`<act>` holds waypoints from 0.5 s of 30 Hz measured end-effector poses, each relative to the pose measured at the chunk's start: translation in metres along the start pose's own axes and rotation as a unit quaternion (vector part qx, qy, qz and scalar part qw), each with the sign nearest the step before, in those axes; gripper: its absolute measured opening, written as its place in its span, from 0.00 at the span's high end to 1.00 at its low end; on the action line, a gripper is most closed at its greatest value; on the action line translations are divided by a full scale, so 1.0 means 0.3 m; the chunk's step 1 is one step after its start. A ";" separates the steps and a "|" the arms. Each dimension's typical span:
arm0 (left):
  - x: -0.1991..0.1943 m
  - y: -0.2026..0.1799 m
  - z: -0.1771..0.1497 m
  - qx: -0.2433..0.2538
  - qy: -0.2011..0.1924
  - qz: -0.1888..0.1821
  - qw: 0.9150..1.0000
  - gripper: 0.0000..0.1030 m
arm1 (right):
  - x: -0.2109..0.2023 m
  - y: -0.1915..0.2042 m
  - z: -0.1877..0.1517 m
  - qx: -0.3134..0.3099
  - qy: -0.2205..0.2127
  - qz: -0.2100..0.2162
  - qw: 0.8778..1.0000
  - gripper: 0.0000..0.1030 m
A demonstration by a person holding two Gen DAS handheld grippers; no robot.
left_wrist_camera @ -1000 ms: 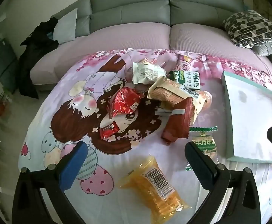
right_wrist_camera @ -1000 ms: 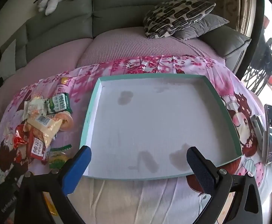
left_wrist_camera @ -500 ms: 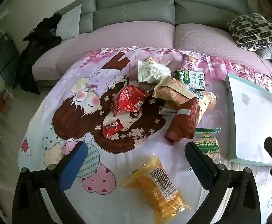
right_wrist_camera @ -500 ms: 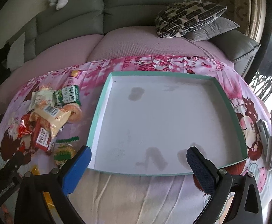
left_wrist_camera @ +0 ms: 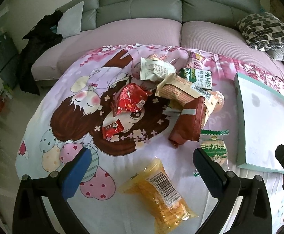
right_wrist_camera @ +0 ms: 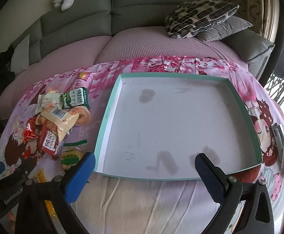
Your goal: Organize snacks
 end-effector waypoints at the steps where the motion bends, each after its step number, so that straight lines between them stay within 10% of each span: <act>1: 0.000 -0.002 -0.001 0.001 0.000 0.000 1.000 0.00 | 0.001 0.002 0.000 0.000 0.000 0.000 1.000 0.00; 15: 0.010 -0.009 -0.008 0.005 0.009 -0.002 1.000 0.00 | 0.012 0.010 -0.004 -0.003 0.007 0.003 1.000 0.00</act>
Point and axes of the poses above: each gripper's, at about its wrist camera, not at the fingertips, and x roughly the way its jaws point, y to its left, z to its top, the point moved 1 cm from there along x, roughly the way its jaws point, and after that the axes turned 14 degrees about -x, right-handed, at the moved point
